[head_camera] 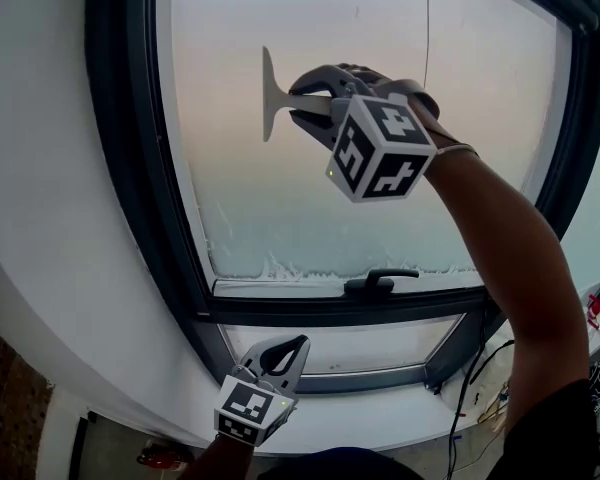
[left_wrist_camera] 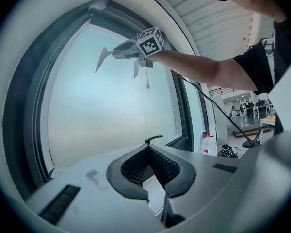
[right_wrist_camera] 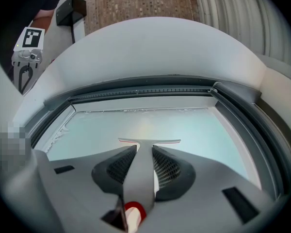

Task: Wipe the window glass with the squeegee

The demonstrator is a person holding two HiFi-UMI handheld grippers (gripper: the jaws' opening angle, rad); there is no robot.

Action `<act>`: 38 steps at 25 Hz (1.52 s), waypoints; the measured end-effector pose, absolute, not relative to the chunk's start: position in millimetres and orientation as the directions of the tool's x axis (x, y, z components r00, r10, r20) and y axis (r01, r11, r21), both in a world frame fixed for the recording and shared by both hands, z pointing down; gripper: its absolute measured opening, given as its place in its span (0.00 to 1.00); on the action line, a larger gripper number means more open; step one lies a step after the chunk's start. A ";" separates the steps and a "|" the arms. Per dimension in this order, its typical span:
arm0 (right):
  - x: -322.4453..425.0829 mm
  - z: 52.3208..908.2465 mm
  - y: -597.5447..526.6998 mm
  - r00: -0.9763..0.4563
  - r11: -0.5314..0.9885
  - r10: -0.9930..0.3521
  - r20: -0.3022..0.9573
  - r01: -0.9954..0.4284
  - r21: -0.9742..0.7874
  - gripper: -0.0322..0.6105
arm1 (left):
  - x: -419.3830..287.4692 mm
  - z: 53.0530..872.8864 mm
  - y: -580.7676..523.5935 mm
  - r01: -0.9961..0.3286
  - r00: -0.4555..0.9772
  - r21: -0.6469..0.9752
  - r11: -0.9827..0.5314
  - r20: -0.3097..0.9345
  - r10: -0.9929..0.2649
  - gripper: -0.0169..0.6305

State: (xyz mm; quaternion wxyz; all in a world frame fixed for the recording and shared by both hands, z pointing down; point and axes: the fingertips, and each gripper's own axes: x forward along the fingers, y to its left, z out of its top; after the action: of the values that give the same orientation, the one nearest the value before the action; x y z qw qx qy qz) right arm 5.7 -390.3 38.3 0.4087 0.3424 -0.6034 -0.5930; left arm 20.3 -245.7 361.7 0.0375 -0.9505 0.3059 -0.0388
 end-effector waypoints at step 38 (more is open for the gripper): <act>184.4 24.7 -345.8 -0.233 0.045 -0.971 0.056 0.051 0.998 0.19 | 116.1 369.4 -227.9 -0.472 0.878 -0.061 -0.880 0.057 -0.475 0.03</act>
State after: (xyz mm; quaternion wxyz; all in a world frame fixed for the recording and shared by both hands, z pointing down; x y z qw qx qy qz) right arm 184.4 -345.8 24.7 0.4614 0.4130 -0.5565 -0.5539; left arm 116.1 -227.9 369.4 0.0225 -0.9688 0.2444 -0.0349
